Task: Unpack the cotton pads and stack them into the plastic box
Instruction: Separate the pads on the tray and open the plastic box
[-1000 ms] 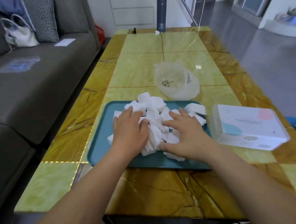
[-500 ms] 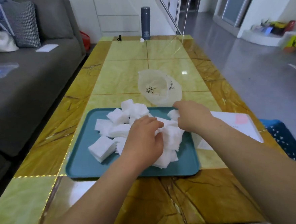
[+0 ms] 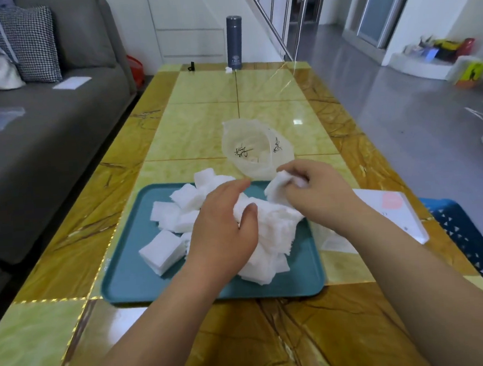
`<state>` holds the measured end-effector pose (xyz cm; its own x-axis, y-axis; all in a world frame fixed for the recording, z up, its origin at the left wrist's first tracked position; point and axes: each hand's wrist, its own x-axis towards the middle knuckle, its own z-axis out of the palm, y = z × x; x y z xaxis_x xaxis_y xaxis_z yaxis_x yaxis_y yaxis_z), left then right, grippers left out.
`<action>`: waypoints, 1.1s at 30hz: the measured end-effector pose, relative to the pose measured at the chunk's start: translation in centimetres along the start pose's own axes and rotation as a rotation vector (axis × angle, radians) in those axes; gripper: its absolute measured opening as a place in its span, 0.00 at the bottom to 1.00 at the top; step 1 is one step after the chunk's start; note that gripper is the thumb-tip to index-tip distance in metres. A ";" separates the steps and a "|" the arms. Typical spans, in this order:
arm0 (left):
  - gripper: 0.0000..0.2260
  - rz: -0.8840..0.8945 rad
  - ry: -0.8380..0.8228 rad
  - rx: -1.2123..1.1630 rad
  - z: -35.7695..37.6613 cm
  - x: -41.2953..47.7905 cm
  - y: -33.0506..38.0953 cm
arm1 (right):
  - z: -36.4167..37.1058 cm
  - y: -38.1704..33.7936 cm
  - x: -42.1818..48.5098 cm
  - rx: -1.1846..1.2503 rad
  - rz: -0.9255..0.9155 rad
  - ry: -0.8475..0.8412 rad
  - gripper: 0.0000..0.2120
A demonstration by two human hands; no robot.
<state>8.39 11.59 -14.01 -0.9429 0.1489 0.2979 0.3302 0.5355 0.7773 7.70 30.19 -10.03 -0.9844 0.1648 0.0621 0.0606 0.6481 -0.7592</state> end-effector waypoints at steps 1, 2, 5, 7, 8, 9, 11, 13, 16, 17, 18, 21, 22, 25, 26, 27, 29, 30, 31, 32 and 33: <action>0.18 -0.069 -0.016 -0.087 -0.5 0.0 0.5 | -0.3 -0.5 -1.2 0.159 0.036 -0.072 0.15; 0.18 -0.146 -0.048 -0.195 -1.0 -0.1 0.8 | -0.4 -0.8 -2.1 0.278 0.064 -0.138 0.14; 0.12 -0.343 -0.187 -0.564 -2.1 -0.6 1.5 | -0.4 -0.9 -4.2 0.442 0.067 -0.231 0.13; 0.10 -0.356 -0.260 -0.678 -2.5 -1.2 1.7 | 0.3 -0.6 -4.9 0.518 0.100 -0.162 0.14; 0.10 -0.358 -0.266 -0.713 -2.6 -1.4 1.5 | 0.8 -0.4 -5.1 0.565 0.134 -0.100 0.15; 0.10 -0.371 -0.252 -0.746 -2.8 -1.5 1.3 | 1.3 -0.2 -5.3 0.608 0.167 -0.048 0.16; 0.11 -0.416 -0.206 -0.814 -2.9 -1.5 0.6 | 2.0 0.2 -5.5 0.662 0.196 -0.026 0.14; 0.12 -0.458 -0.180 -0.870 -2.9 -1.4 0.1 | 2.4 0.4 -5.4 0.703 0.183 -0.050 0.11; 0.12 -0.533 -0.192 -1.015 -3.0 -1.0 -0.2 | 2.8 0.7 -4.8 0.764 0.193 -0.025 0.10; 0.11 -0.545 -0.210 -1.051 -2.9 -1.0 -0.2 | 2.9 0.7 -4.7 0.773 0.199 -0.024 0.10; 0.09 -0.549 -0.231 -1.063 -2.8 -0.8 -0.4 | 3.1 0.7 -4.5 0.785 0.206 -0.027 0.10; 0.08 -0.563 -0.253 -1.060 -2.4 -0.5 -0.9 | 3.3 0.9 -4.1 0.816 0.210 -0.019 0.09; 0.09 -0.566 -0.250 -1.051 -2.3 -0.4 -1.0 | 3.3 0.9 -4.0 0.812 0.197 -0.009 0.08; 0.09 -0.573 -0.282 -1.035 -2.1 -0.3 -1.1 | 3.4 0.7 -3.8 0.786 0.162 0.010 0.07; 0.10 -0.554 -0.301 -1.009 -2.0 -0.4 -1.1 | 3.4 0.5 -3.9 0.782 0.157 0.012 0.08; 0.10 -0.530 -0.307 -0.967 -2.0 -0.5 -1.2 | 3.4 0.4 -4.0 0.754 0.148 0.019 0.11; 0.08 -0.485 -0.293 -0.863 -2.1 -0.6 -1.4 | 3.2 0.4 -4.1 0.587 0.079 0.048 0.19; 0.08 -0.459 -0.288 -0.803 -2.3 -0.7 -1.4 | 3.1 0.4 -4.3 0.496 0.029 0.028 0.21; 0.07 -0.432 -0.292 -0.750 -2.5 -0.7 -1.4 | 3.0 0.2 -4.4 0.438 -0.017 -0.015 0.20; 0.08 -0.409 -0.300 -0.716 -2.7 -0.7 -1.4 | 3.0 0.1 -4.6 0.431 -0.045 -0.065 0.18; 0.08 -0.396 -0.300 -0.706 -2.8 -0.7 -1.3 | 3.0 0.0 -4.7 0.465 -0.054 -0.106 0.15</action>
<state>8.74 8.40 -13.69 -0.9332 0.3267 -0.1495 -0.1692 -0.0325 0.9850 11.83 27.21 -12.30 -0.9970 0.0482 0.0613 -0.0475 0.2482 -0.9676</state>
